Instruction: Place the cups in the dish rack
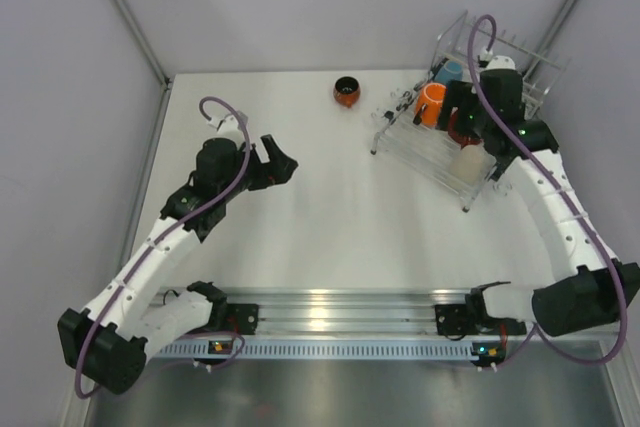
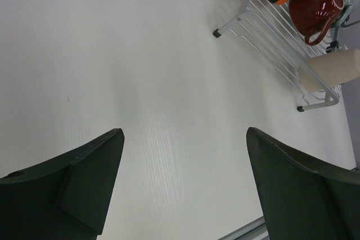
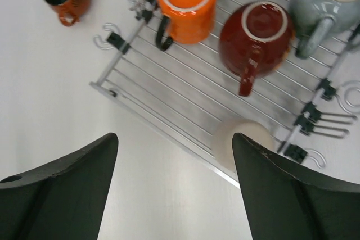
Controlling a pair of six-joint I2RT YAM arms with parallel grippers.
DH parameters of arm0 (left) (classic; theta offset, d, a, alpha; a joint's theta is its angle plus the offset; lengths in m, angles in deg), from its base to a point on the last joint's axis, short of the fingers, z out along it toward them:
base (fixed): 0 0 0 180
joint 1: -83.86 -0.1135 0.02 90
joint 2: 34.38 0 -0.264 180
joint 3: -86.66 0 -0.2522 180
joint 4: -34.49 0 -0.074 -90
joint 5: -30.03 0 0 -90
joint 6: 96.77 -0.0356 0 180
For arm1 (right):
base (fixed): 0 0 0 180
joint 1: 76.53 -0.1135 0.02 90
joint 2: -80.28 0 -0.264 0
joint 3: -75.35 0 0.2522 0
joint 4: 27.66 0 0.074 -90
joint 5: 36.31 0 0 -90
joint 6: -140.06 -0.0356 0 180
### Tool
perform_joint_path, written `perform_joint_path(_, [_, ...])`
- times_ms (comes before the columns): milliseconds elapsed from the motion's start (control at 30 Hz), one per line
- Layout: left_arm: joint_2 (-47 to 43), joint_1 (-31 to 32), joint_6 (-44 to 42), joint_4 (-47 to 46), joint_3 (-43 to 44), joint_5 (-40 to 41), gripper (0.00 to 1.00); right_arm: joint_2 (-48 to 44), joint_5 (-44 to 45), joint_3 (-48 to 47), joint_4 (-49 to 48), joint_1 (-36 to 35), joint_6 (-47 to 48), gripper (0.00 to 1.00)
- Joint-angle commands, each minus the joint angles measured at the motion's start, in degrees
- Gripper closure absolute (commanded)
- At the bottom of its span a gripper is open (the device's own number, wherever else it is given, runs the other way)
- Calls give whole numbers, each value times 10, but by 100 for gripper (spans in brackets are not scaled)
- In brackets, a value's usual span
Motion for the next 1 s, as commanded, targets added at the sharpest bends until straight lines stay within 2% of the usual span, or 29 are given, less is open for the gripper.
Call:
perform_joint_path(0, [-12,-2,-8,7,7,15,5,33,16,-53,-76,-61,-6,18])
perform_joint_path(133, [-27,-2,-9,20,8,23,5,138,1,-116,-124,-126,16,24])
perform_joint_path(233, [-48,-1,-5,25,1,23,5,216,-23,-165,-187,-145,31,31])
perform_joint_path(400, [-67,-2,-1,28,-14,52,6,350,-26,-266,-196,-149,16,37])
perform_joint_path(433, [-64,-2,-1,32,-14,56,6,364,-25,-288,-198,-149,15,41])
perform_joint_path(633, [-53,-1,-7,36,9,62,7,465,-14,-343,-253,-149,14,55])
perform_joint_path(733, [-56,-1,-3,36,11,59,7,499,-8,-349,-303,-150,-4,54])
perform_joint_path(833, [-57,-1,3,36,2,56,7,541,34,-392,-303,-150,-52,54])
perform_joint_path(967, [-54,-1,5,36,-5,60,7,592,28,-440,-314,-156,-79,54])
